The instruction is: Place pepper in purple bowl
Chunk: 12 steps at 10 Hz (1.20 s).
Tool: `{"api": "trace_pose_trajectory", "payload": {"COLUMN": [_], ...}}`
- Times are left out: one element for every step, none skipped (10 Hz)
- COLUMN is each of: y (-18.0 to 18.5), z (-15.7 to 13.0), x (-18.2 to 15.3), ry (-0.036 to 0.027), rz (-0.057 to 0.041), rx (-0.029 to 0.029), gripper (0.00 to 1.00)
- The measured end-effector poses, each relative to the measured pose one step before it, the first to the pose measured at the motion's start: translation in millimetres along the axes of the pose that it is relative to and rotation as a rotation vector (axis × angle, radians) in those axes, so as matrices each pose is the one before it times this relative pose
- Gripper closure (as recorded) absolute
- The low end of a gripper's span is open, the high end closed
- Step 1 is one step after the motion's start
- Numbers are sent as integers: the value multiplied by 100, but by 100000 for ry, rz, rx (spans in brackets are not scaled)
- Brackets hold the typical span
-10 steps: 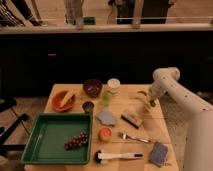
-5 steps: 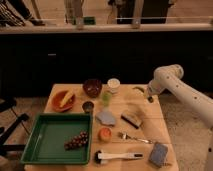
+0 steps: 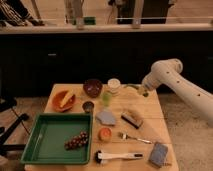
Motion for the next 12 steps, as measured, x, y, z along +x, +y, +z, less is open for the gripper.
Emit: {"api": "trace_pose_trajectory", "payload": {"y": [480, 487, 63, -67, -14, 44, 92, -9, -127, -175, 102, 84], "z": [-382, -76, -37, -80, -9, 35, 75, 40, 142, 122, 178, 127], "x": [-829, -865, -30, 193, 45, -124, -186, 5, -587, -816, -1453, -1379], "ry": [-425, -340, 100, 50, 29, -58, -145, -278, -3267, -3436, -3663, -3129], "rz": [-4061, -3342, -548, 294, 52, -155, -197, -26, -1898, -2124, -3352, -2633], "rx": [-694, -770, -110, 105, 20, -76, -225, -96, 134, 436, 312, 182], "gripper": [100, 100, 100, 100, 100, 100, 100, 100, 100, 100, 100, 100]}}
